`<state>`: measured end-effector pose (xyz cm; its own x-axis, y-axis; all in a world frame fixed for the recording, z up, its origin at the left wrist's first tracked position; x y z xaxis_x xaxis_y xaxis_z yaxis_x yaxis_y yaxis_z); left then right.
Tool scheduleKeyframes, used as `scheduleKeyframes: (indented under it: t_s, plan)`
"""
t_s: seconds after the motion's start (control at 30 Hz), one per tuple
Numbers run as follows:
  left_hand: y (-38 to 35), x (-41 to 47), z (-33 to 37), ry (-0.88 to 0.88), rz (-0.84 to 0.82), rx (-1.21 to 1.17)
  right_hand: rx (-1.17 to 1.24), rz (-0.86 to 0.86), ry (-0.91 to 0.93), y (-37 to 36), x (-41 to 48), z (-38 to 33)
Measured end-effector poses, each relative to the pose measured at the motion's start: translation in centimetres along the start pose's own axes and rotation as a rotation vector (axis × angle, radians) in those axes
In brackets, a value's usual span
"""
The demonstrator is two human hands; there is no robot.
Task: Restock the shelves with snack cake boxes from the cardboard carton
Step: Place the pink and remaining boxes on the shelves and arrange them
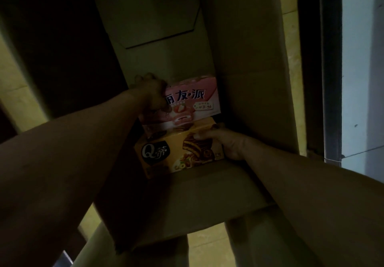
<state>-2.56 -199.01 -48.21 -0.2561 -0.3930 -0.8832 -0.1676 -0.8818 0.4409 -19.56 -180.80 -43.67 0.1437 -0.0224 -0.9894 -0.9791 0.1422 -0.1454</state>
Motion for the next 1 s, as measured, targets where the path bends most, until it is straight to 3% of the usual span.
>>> scheduleKeyframes:
  t_s: [0.3, 0.53, 1.0]
  plan:
    - [0.6, -0.7, 0.7, -0.018, 0.015, -0.145, 0.019, -0.054, -0.013, -0.7, -0.6, -0.5]
    - [1.6, -1.7, 1.0, -0.015, 0.026, -0.128, -0.001, 0.015, -0.022, -0.5, -1.2, -0.3]
    - [4.6, -8.5, 1.9, 0.018, 0.186, -0.064, -0.167, 0.220, 0.185, -1.8, -7.5, -2.0]
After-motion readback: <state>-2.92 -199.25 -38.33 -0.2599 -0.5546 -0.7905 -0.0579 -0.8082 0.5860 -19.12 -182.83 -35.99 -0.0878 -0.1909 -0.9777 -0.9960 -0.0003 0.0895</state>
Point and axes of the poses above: each hand's wrist, its own x-axis towards the middle knuckle, its own y-axis out of the back of the hand, z = x × y, the point moved 5 cm from there along x, towards the middle knuckle, and after that the axes turned 2 degrees about z, right-handed, at the moved point
